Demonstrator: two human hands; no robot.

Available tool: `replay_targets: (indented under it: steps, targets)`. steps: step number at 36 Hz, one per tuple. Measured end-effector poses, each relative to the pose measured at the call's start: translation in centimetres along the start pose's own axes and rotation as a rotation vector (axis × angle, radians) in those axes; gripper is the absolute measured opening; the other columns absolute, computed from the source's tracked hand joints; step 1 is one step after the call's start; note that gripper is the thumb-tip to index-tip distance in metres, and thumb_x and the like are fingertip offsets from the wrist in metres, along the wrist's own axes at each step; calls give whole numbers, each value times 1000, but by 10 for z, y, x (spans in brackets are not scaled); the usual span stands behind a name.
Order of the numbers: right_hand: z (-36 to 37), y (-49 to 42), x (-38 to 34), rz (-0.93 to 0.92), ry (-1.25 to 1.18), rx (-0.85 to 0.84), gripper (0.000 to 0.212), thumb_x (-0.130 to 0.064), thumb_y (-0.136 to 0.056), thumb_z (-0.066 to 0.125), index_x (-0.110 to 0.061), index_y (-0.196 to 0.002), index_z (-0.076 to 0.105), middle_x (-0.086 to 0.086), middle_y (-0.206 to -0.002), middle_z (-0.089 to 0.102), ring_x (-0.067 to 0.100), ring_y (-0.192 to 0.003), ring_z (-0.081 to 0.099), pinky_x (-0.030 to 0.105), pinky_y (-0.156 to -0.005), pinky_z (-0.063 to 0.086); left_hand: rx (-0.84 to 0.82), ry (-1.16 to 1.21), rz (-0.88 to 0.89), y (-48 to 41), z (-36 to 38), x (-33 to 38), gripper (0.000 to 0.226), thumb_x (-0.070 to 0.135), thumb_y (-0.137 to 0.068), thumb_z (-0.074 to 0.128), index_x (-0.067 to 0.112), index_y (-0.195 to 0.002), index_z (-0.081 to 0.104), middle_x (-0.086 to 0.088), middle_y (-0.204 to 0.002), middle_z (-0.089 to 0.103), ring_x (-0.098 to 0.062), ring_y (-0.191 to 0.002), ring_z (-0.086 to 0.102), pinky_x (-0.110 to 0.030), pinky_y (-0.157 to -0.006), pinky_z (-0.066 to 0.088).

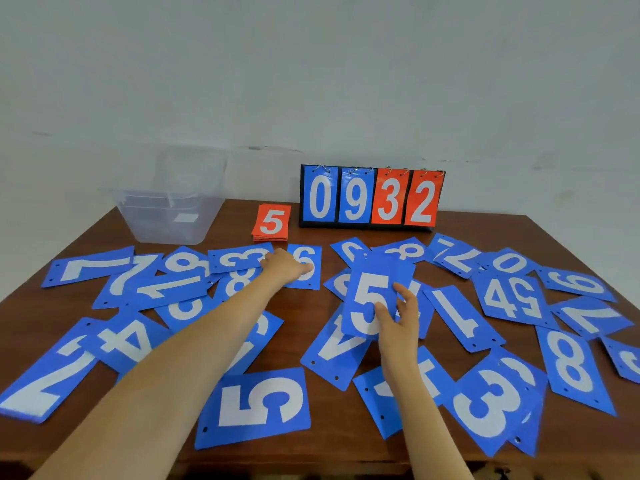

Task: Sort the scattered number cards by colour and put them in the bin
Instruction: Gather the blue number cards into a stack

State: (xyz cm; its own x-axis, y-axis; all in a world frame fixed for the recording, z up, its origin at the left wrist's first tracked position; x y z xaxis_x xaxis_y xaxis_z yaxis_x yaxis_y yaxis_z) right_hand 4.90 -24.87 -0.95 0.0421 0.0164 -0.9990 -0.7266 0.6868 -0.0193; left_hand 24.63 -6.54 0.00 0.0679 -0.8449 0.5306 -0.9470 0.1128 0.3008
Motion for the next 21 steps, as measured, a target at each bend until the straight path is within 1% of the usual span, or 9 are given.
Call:
replay_targets:
  steps: [4, 8, 10, 14, 15, 17, 18, 19, 21]
  targets:
    - [3, -4, 7, 8, 11, -12, 39, -15, -94, 56, -45, -118, 48, -17, -130, 41, 13, -132, 40, 49, -94, 50, -49, -369, 29, -14, 6, 11, 90, 54, -80, 65, -1, -142, 29, -18, -148, 29, -36, -139, 22, -45, -113, 22]
    - [4, -3, 11, 33, 0, -15, 43, -17, -94, 57, -57, -106, 48, -15, -129, 43, 17, -128, 47, 50, -90, 53, -118, -411, -17, -20, 9, 9, 96, 55, -76, 69, 2, -144, 26, -15, -145, 32, -34, -135, 27, -43, -111, 31]
    - [2, -1, 11, 31, -8, -19, 41, -16, -94, 56, -52, -111, 48, -13, -130, 44, 16, -128, 46, 49, -88, 54, -141, -395, 7, -18, 8, 11, 91, 50, -79, 69, 1, -143, 27, -15, -147, 32, -35, -136, 30, -43, -113, 28]
    - [-4, 4, 8, -2, 10, -14, 38, -12, -95, 55, -39, -121, 48, -16, -128, 41, 9, -132, 37, 45, -96, 50, -172, -334, 16, -14, 8, 4, 88, 35, -77, 77, 2, -141, 27, -13, -141, 40, -32, -128, 42, -42, -105, 39]
    - [-4, 5, 8, -4, 8, -13, 39, -13, -94, 55, -42, -119, 48, -16, -128, 42, 10, -132, 38, 45, -96, 50, -145, -327, 36, -14, 6, 3, 78, 32, -77, 76, 4, -137, 33, -13, -134, 46, -32, -123, 46, -41, -101, 43]
    - [-3, 8, 7, 5, 1, -11, 42, -15, -94, 57, -53, -110, 48, -15, -129, 43, 13, -131, 42, 48, -94, 50, -42, -311, 110, -13, -3, 1, 39, 25, -83, 71, 8, -109, 48, -9, -106, 55, -27, -102, 56, -35, -84, 49]
    - [-3, 10, 5, 7, 2, -9, 45, -17, -93, 58, -59, -105, 48, -14, -130, 44, 15, -130, 44, 50, -93, 50, 23, -311, 161, -10, -8, 0, 21, 22, -87, 66, 10, -92, 49, -6, -90, 53, -23, -86, 56, -32, -73, 47]
    - [-3, 12, 4, 3, 7, -8, 47, -18, -93, 58, -63, -102, 48, -14, -131, 44, 16, -129, 45, 50, -93, 50, 90, -308, 213, -6, -15, 1, 17, 19, -90, 60, 13, -82, 47, -3, -79, 49, -20, -74, 52, -32, -66, 44]
    - [-5, 16, 1, 1, 2, -12, 46, -19, -93, 59, -63, -102, 48, -13, -131, 45, 18, -128, 47, 51, -92, 50, 146, -244, 286, 6, -24, 1, 8, 18, -94, 54, 14, -87, 56, -6, -84, 55, -22, -77, 53, -34, -69, 45]
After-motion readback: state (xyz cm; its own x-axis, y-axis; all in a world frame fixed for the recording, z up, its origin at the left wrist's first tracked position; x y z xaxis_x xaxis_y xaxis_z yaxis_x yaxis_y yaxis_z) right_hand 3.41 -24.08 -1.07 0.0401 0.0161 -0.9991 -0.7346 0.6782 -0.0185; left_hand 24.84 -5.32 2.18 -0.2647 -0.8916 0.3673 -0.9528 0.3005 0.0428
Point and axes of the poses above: each hand's wrist, its own y-axis away from the middle knuckle, its own z-axis out of the palm, x = y × z, the point moved 9 cm from there along -y, towards the middle knuckle
